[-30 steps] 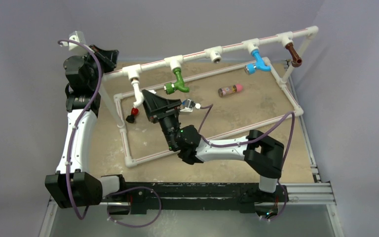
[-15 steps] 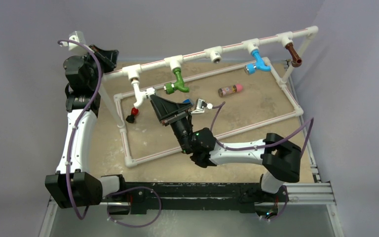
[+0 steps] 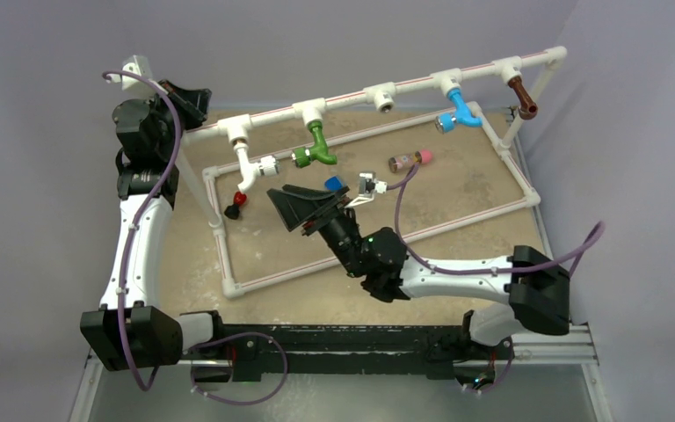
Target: Install the water faucets
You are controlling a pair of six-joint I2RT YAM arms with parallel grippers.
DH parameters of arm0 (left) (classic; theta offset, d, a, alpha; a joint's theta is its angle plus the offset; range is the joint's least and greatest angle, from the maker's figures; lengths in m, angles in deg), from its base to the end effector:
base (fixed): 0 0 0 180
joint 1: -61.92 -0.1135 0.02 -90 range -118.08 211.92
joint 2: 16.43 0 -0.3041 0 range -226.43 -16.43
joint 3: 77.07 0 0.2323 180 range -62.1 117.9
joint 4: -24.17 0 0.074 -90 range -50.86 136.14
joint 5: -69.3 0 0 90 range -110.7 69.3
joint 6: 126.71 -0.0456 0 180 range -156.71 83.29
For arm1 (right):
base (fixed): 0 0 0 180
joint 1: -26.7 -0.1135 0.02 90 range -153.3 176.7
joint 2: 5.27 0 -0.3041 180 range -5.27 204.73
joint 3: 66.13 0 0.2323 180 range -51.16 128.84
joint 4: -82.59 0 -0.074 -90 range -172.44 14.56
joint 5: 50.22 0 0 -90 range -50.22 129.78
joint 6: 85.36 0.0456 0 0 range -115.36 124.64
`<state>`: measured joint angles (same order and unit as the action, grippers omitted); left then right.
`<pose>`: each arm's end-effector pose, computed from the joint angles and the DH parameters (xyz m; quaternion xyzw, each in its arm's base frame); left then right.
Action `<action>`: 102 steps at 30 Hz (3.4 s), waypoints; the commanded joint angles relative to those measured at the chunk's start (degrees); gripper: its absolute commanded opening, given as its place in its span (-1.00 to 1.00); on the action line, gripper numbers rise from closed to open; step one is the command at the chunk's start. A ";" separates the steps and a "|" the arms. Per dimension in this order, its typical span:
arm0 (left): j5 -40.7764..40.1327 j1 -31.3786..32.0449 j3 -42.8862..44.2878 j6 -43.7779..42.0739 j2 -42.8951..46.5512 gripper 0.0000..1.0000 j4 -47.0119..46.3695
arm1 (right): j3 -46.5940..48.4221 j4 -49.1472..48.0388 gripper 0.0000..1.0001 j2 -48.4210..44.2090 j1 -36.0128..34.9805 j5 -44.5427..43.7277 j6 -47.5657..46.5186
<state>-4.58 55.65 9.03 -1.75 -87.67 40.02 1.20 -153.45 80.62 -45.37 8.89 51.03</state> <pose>0.2643 0.0163 0.4590 -0.1566 0.6955 -0.2688 0.6476 0.1172 0.2860 0.4117 0.1381 0.4689 0.6824 0.5435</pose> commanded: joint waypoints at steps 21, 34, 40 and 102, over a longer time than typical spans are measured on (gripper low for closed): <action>7.52 -1.03 -6.36 -0.62 -3.73 -1.00 23.24 | 3.41 15.00 0.70 -6.77 -6.52 5.38 -122.04; 7.70 -1.12 -6.36 -0.66 -3.82 -1.00 23.22 | 12.55 6.21 0.69 5.02 -6.69 5.01 -144.08; 7.85 -1.19 -6.29 -0.68 -3.90 -1.00 23.20 | 17.69 9.41 0.70 9.01 -6.21 7.23 -145.90; 9.37 -1.65 -6.53 -0.24 -3.93 -1.00 22.86 | 25.19 -6.04 -1.00 22.63 -4.30 -5.29 -98.88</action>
<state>-0.63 54.41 9.25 -1.75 -87.87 39.89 24.61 -154.47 102.69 -49.17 9.13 -60.53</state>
